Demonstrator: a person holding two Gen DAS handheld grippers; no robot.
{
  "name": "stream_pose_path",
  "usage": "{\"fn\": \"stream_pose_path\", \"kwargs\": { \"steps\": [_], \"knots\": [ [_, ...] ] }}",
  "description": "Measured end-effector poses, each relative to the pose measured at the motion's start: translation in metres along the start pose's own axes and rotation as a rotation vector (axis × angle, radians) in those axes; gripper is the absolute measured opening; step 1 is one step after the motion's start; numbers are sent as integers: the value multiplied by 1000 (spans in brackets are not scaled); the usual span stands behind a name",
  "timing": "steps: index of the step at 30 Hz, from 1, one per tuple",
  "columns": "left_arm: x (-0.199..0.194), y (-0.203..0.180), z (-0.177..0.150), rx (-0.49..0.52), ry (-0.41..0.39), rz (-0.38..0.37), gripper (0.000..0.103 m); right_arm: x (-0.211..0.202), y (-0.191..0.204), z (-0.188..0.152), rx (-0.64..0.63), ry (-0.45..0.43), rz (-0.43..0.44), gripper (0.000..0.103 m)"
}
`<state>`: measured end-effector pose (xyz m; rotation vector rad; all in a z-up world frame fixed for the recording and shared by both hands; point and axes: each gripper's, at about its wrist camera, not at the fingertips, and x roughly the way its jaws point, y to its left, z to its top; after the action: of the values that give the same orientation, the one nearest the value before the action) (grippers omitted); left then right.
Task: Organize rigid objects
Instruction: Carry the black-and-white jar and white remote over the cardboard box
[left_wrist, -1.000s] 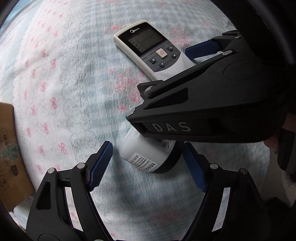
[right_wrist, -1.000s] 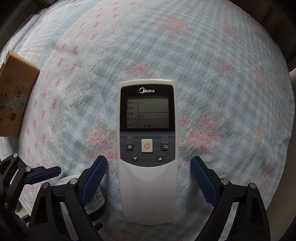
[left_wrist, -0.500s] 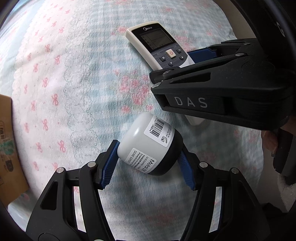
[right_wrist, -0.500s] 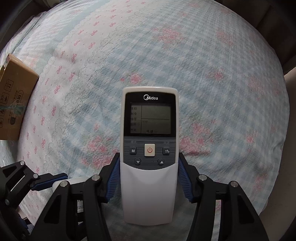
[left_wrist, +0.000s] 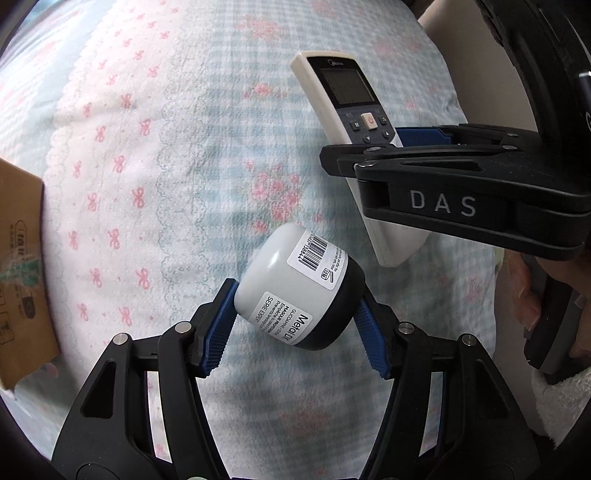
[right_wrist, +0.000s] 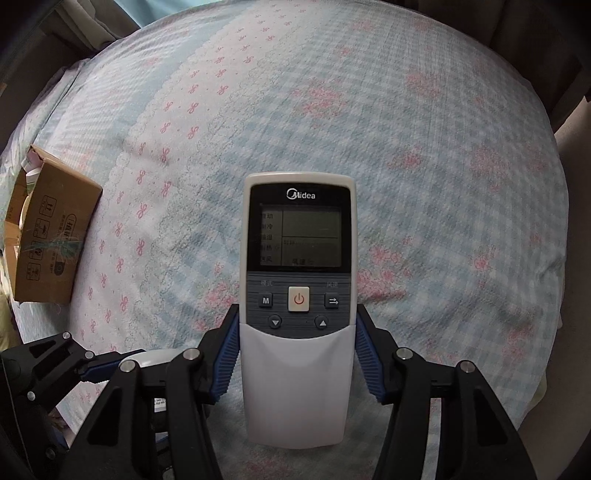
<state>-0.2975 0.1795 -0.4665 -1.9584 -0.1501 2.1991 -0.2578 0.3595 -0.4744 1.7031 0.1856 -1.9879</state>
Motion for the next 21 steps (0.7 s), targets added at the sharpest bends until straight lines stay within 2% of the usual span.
{"fn": "stream_pose_path", "kwargs": {
  "steps": [4,9,11,13,17,21],
  "knots": [
    [-22,8,-4,-51,-29,-28,58,-24,-11,-6,45,-24,9,53],
    [-56,17,-5,-93,-79,-40,58,-48,24,8,68,-49,6,53],
    [-79,26,11,-105,-106,-39,58,-55,41,13,70,-63,-3,53],
    [-100,35,10,-121,-137,-44,58,-69,49,12,80,-80,0,53],
    [-151,72,3,-152,-202,-46,58,-100,73,8,93,-119,11,53],
    [-198,105,-8,-163,-258,-15,58,-128,107,7,98,-167,20,53]
  ]
}}
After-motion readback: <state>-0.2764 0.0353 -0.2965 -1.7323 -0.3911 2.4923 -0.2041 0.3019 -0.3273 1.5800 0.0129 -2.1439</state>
